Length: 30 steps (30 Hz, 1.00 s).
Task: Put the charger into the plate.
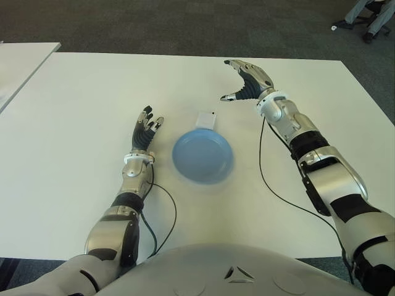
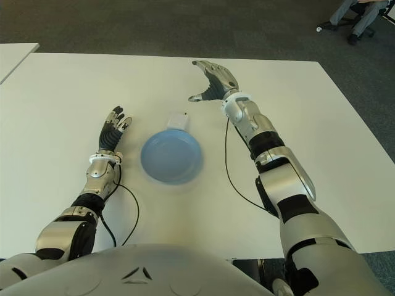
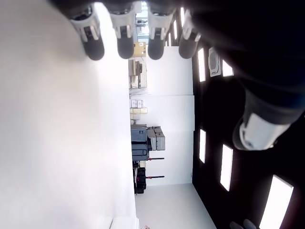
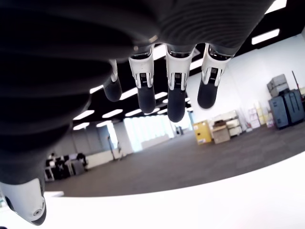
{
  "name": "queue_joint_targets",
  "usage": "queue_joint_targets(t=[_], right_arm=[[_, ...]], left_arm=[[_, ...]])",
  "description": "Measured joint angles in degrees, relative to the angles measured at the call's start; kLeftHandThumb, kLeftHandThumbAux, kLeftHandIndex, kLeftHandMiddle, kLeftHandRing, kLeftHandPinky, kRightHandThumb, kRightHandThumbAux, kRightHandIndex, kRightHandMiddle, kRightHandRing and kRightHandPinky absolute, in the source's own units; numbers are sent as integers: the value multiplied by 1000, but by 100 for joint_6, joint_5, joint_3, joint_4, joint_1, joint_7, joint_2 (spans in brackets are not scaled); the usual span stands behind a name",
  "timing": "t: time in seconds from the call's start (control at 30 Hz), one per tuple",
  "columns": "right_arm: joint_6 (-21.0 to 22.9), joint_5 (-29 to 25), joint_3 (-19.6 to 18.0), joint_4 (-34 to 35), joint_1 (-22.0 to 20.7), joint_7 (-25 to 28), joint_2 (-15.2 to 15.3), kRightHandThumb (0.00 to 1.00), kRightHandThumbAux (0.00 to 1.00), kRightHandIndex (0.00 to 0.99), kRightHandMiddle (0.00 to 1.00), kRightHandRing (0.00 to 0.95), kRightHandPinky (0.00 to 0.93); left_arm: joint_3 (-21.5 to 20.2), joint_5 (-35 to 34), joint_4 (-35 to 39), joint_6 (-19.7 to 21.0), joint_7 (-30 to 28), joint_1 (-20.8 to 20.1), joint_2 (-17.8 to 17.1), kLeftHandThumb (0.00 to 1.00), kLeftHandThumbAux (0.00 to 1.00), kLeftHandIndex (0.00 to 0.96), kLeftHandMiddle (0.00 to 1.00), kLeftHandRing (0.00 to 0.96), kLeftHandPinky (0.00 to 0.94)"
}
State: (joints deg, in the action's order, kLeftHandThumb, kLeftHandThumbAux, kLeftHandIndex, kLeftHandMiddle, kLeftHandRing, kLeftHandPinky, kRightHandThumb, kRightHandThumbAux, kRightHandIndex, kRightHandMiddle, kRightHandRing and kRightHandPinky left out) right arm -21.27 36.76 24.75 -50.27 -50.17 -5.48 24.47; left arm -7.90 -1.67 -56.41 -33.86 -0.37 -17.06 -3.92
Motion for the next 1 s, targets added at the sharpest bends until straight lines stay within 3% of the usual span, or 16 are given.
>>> queue_joint_targets(t=[0.27, 0.57, 0.77, 1.0], right_arm=[[-226, -107, -7, 98, -106, 903, 267, 0, 585, 2, 143, 166, 174], [-190, -336, -133, 342, -103, 1719, 331, 0, 576, 0, 77, 94, 102], [-90, -373, -182, 496, -93, 1936, 372, 0, 593, 0, 55, 70, 92], [-90, -319, -174, 488, -74, 1977, 430, 0, 617, 0, 70, 101, 154]], left_arm=[[0, 1, 6, 15, 0, 5, 2, 0, 521, 2, 61, 38, 29], [-1, 0, 7, 26, -5, 5, -2, 0, 511, 5, 69, 46, 41], [-1, -1, 4, 26, -17, 1, -1, 0, 507, 9, 72, 44, 24], [-2, 0, 1, 26, -44, 1, -2, 0, 505, 11, 78, 51, 43]])
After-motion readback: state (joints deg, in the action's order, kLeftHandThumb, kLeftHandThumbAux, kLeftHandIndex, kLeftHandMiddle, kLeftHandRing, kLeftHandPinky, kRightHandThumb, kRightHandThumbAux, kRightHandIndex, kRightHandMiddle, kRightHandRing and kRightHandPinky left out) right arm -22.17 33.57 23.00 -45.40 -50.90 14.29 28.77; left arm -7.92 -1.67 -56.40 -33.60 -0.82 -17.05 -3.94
